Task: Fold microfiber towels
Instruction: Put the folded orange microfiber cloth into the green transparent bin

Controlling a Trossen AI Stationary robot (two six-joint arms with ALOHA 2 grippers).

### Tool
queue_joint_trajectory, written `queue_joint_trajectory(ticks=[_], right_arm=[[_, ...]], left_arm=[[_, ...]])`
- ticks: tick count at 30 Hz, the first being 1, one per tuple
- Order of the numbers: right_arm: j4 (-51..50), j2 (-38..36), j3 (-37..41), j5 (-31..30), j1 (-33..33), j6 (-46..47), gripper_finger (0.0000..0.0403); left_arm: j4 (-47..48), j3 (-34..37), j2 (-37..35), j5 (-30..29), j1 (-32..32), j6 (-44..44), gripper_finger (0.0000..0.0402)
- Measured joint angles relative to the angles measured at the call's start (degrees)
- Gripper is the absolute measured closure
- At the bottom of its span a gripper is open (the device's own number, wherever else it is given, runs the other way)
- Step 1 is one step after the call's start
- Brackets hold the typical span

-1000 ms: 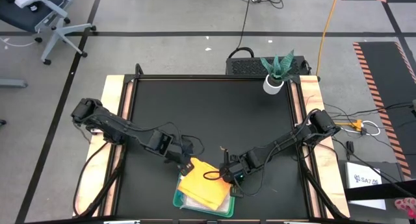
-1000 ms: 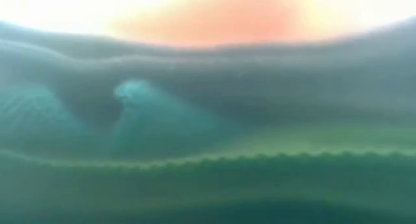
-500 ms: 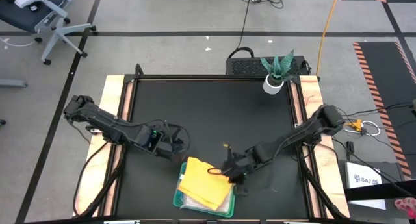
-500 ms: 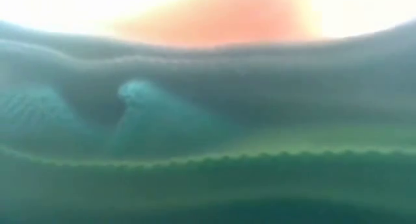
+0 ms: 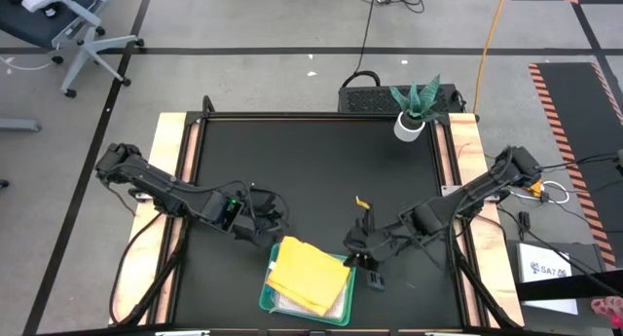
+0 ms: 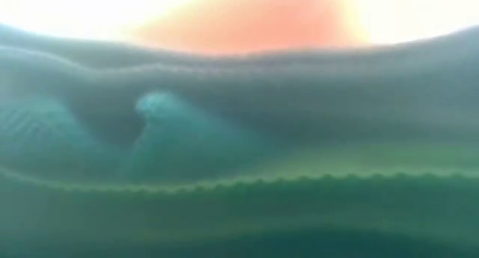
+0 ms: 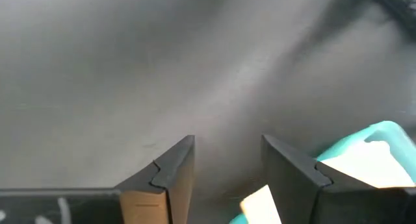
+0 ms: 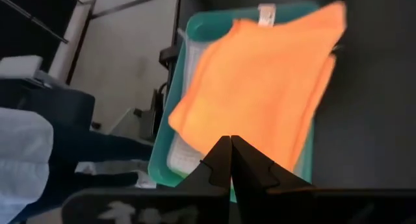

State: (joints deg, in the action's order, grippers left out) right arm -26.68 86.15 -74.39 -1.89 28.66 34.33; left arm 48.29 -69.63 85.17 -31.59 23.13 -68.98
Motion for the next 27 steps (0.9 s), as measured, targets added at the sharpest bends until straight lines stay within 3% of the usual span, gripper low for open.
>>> queue_joint_trajectory(ticks=[9,13,22,27], right_arm=[[0.5,5.7,0.0,0.3,1.2,0.1,0.0403],[0.6,6.7,0.1,0.4,1.0,0.6,0.0403],[1.9,6.3,0.1,0.4,1.0,1.0,0.0403],[1.9,6.4,0.1,0.1,1.0,1.0,0.0403]], left_arm=[[-18.5,0.0,7.6,0.1,3.6,5.5,0.0227],[-22.7,0.0,14.0,3.6,3.7,5.5,0.0227],[-23.3,0.0,20.3,17.0,5.8,2.8,0.0227],[-22.1,0.0,20.1,16.6,8.1,2.2,0.0227]])
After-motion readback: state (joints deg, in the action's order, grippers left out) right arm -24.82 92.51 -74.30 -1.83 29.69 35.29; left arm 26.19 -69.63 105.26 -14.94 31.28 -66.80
